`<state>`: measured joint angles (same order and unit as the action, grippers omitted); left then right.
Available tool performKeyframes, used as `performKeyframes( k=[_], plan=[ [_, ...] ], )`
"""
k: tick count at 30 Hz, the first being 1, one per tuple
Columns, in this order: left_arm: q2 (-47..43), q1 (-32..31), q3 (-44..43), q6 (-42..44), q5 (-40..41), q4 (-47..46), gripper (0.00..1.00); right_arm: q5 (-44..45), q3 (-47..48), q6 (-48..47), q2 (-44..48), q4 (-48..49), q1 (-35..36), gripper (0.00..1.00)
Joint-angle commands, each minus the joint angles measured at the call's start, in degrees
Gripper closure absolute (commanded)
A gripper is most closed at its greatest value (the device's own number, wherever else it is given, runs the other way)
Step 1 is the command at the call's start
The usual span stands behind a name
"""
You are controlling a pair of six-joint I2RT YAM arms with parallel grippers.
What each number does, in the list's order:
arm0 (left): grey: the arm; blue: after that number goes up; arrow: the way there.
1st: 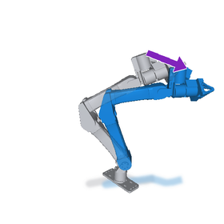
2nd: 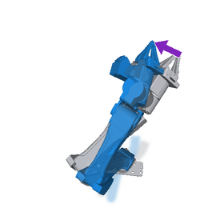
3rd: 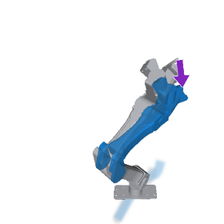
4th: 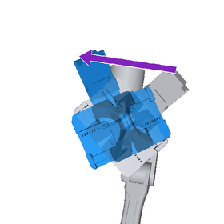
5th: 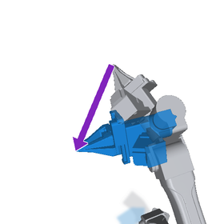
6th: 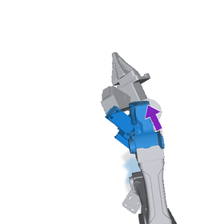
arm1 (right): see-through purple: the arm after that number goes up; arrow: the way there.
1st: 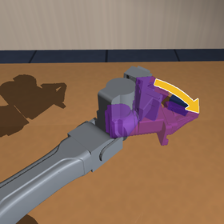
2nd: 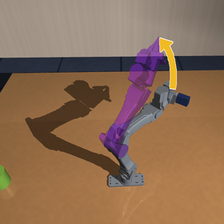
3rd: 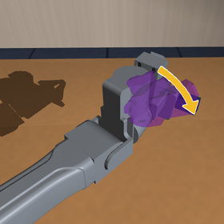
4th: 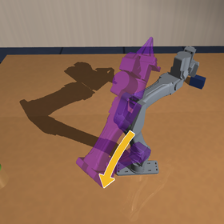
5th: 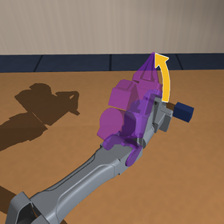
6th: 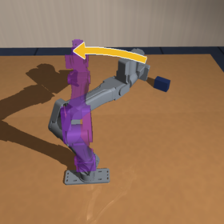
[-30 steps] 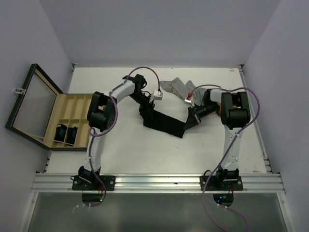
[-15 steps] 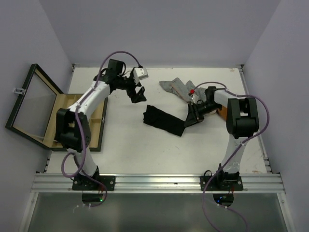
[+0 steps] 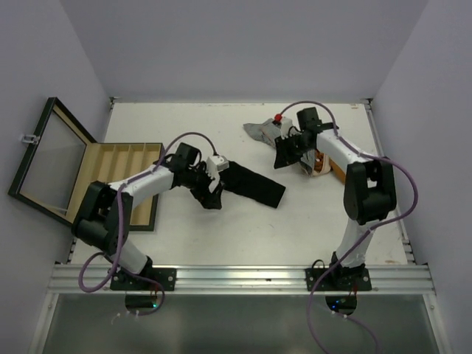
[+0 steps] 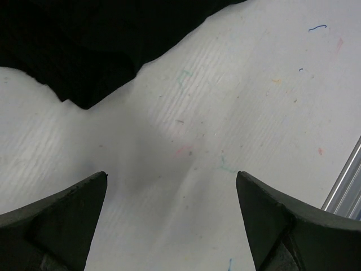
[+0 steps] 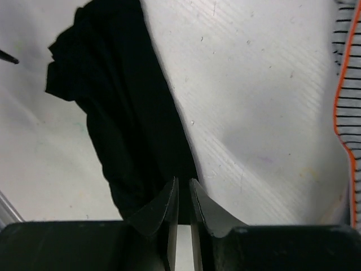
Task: Roll the underwear
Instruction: Fold the underwear
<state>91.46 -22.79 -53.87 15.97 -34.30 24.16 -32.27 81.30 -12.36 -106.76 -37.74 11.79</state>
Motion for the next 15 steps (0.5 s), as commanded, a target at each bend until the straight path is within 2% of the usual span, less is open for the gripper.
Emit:
performKeyframes(
  k=[1,8,15],
  plan=[
    [-1.3,-5.2,0.4,-6.5,6.7,-8.8,0.00,7.7,-0.3,-0.2,-4.1,2.7,2.3,0.83],
    [8.2,-6.1,-5.4,-10.8,8.0,-12.9,0.00,12.4,-2.1,0.1,-10.0,3.5,4.1,0.86],
    [16.0,-4.8,-11.3,-13.8,9.4,-15.1,0.00,6.1,-7.3,1.7,-9.3,-0.8,7.6,0.90]
  ],
)
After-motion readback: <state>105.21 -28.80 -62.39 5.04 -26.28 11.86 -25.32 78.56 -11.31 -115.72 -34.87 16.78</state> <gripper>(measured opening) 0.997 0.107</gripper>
